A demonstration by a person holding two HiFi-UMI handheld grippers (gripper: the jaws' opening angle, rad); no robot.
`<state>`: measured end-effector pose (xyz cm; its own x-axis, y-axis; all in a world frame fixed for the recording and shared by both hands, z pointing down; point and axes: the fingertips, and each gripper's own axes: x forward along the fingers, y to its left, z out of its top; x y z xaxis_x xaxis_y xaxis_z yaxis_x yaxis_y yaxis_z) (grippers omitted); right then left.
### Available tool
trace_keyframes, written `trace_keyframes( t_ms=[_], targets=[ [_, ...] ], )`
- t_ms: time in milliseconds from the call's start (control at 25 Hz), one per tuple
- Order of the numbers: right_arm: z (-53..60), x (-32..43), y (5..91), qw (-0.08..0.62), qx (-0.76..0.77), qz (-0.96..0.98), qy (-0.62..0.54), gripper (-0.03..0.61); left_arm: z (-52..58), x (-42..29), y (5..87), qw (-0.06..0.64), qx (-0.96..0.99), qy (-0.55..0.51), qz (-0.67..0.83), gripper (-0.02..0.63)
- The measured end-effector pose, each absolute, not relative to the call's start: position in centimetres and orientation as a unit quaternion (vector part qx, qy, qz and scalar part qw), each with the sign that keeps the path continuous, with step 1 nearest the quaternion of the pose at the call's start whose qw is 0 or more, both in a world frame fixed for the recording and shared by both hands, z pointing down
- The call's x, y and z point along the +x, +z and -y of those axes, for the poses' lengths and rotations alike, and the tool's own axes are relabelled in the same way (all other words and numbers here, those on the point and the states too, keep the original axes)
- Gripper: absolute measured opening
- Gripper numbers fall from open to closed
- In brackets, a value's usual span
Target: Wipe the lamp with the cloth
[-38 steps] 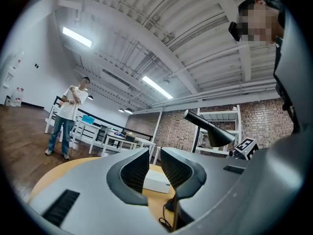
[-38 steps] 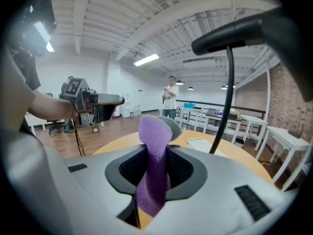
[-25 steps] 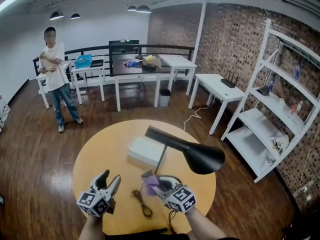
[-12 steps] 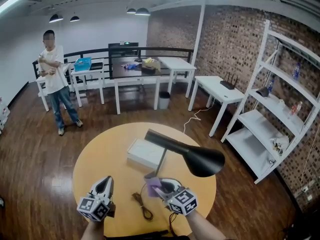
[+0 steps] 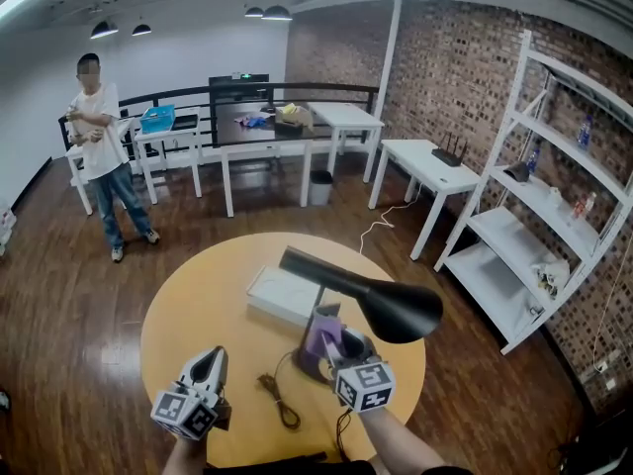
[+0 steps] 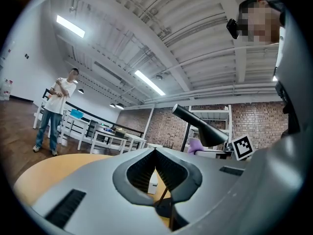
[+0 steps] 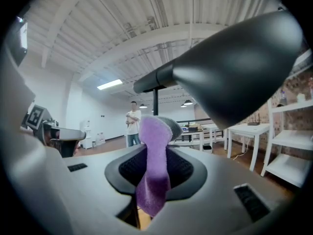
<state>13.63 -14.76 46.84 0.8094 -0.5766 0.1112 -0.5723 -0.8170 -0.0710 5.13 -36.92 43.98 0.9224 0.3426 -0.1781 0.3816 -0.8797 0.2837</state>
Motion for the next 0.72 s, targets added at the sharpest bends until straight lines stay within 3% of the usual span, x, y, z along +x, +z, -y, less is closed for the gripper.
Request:
trace_keyframes(
  t_ms=[200,720],
  targets=[
    [16.2,15.2,48.3,0.105,-0.953,-0.275,-0.067,0.098,36.8,4.9,43.9,0.167,0.967,-0.064,-0.182,0.003],
    [18.0,16.4,58.6,0.003,-0.951,-0.277,-0.136,0.100,37.1,4.2,46.4,0.164,0.968,-0.024,-0.187,0.002]
  ],
)
